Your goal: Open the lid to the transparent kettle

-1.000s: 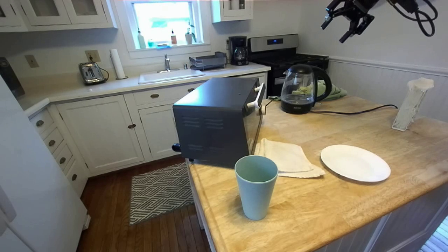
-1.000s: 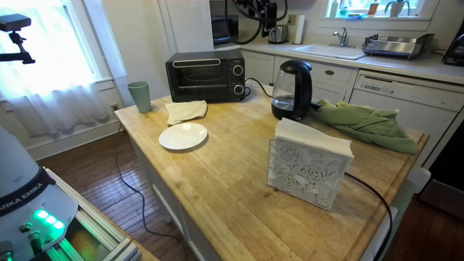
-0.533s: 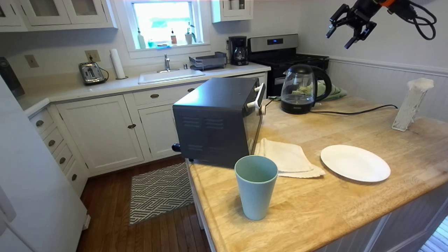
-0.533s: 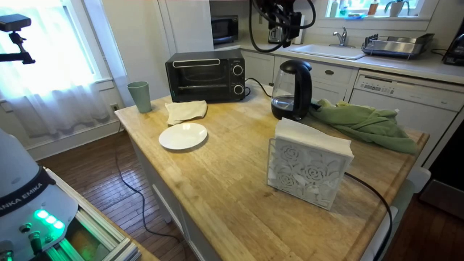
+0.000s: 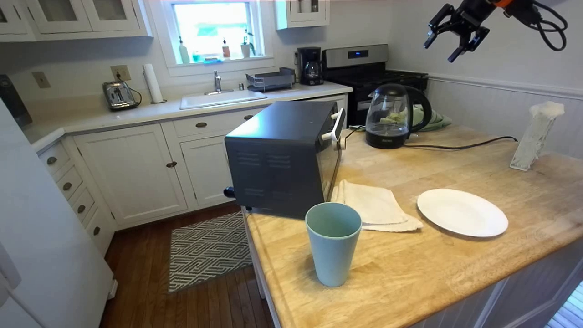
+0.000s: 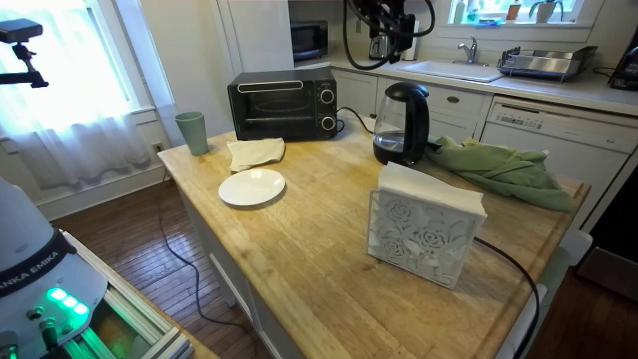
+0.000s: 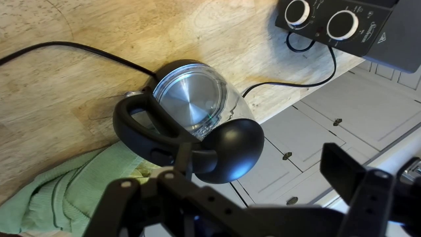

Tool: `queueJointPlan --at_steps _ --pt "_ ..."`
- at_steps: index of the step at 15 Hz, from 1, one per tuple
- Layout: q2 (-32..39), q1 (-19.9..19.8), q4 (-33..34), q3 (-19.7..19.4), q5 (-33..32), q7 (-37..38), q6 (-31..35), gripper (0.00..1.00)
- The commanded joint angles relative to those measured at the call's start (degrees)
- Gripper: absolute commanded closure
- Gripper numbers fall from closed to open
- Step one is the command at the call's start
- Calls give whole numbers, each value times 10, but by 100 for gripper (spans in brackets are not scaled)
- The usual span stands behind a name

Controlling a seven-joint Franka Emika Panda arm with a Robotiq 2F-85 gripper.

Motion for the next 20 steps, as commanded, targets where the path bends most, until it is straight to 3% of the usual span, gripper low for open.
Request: queueJointPlan --at_steps 1,7,8,10,19,20 --pt "10 -25 14 26 -4 13 -11 0" --pt "87 -58 88 45 20 46 -13 0" --pt "99 -65 102 48 21 51 -16 25" --pt "124 -78 138 58 22 61 -24 34" --pt "228 -120 271 73 -23 113 -36 98" --pt "234 -124 278 73 -29 118 -41 99"
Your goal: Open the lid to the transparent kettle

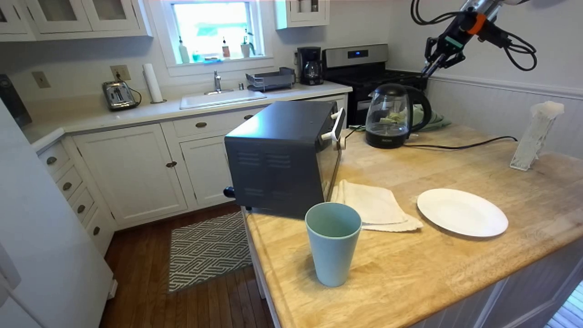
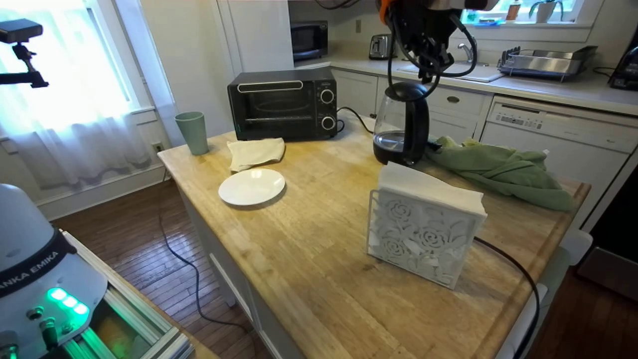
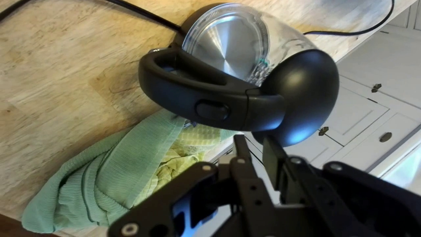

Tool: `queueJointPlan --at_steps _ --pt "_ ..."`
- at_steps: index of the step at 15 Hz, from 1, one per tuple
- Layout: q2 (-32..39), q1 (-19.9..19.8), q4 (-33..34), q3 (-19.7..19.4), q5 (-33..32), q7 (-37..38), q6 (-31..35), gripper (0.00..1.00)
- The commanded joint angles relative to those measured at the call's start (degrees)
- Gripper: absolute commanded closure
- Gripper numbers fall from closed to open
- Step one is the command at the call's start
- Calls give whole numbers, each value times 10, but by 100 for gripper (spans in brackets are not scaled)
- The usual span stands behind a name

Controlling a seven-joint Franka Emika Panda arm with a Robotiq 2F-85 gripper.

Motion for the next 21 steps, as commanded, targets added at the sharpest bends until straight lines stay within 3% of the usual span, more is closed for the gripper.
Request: queueJointPlan --at_steps 1,6,12,21 --pt "45 -21 72 7 -42 50 -45 100" --pt "69 -35 109 20 -67 72 -95 100" --pt "106 -43 150 44 -61 91 -96 100" --pt "139 -42 195 47 -87 144 -103 100"
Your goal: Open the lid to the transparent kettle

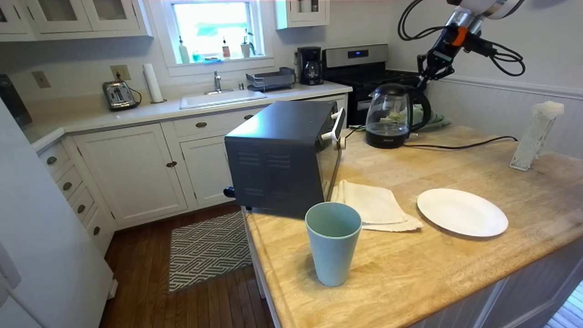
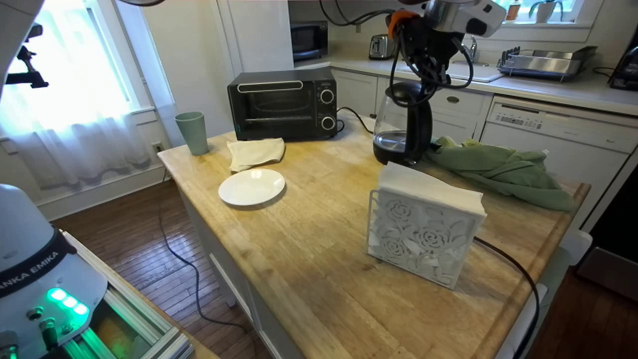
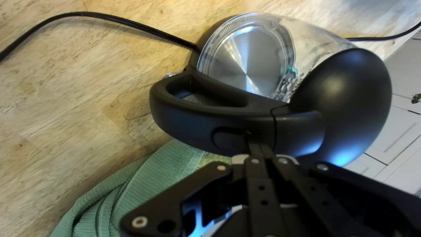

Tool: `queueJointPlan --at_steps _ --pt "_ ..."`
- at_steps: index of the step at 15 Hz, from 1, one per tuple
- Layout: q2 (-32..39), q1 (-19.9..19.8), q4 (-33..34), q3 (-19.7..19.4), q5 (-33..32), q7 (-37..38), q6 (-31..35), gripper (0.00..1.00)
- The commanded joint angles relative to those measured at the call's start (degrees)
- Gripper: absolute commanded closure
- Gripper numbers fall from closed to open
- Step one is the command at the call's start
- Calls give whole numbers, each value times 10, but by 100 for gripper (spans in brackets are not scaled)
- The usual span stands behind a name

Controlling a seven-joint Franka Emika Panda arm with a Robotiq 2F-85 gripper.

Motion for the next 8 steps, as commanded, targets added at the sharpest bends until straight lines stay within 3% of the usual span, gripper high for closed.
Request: queueJointPlan --at_steps 1,8 --pt "29 -15 52 14 -21 40 -29 100" --pt "30 -26 78 14 -37 46 -79 100"
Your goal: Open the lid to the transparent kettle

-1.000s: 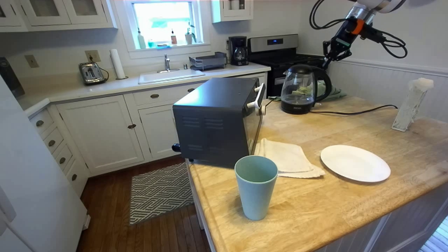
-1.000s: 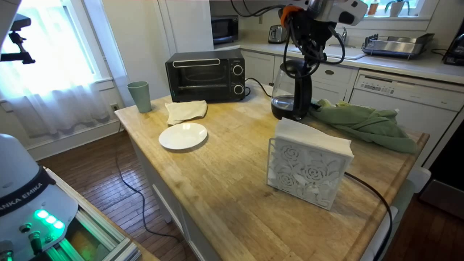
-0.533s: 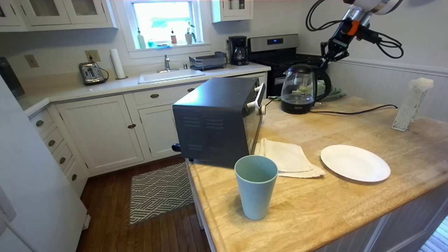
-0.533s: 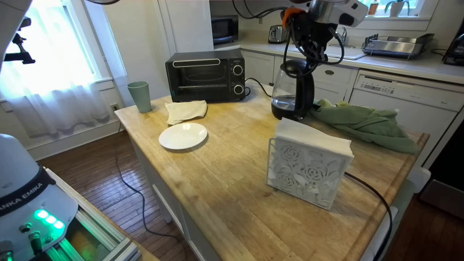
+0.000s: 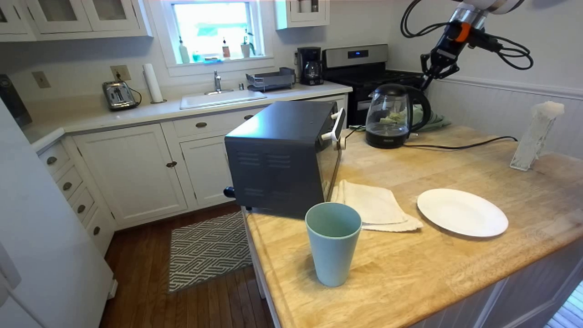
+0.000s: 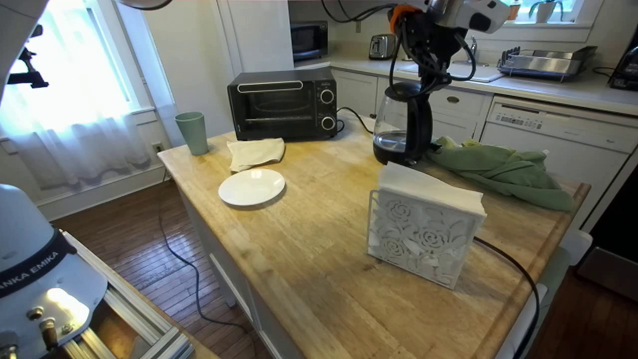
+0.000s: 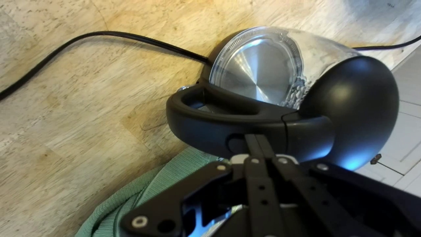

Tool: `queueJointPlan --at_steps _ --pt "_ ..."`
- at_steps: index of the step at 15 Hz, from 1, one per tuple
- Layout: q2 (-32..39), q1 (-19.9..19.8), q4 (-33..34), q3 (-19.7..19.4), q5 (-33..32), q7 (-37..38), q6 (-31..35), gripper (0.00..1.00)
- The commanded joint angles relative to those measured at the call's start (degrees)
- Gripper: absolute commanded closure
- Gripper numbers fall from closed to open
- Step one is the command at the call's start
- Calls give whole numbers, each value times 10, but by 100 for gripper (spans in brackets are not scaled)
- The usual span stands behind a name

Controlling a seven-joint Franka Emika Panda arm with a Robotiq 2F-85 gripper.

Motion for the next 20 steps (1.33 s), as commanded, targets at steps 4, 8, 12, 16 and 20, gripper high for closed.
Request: queueJointPlan --at_steps 4,8,12,16,20 --pt "32 -19 59 17 -16 25 -23 100" --pt "47 -19 74 20 -15 34 -12 100" --pt "57 -8 78 4 4 42 -7 100" --pt "61 -5 81 3 -1 45 -4 100" --pt "60 6 72 -4 -15 38 3 100"
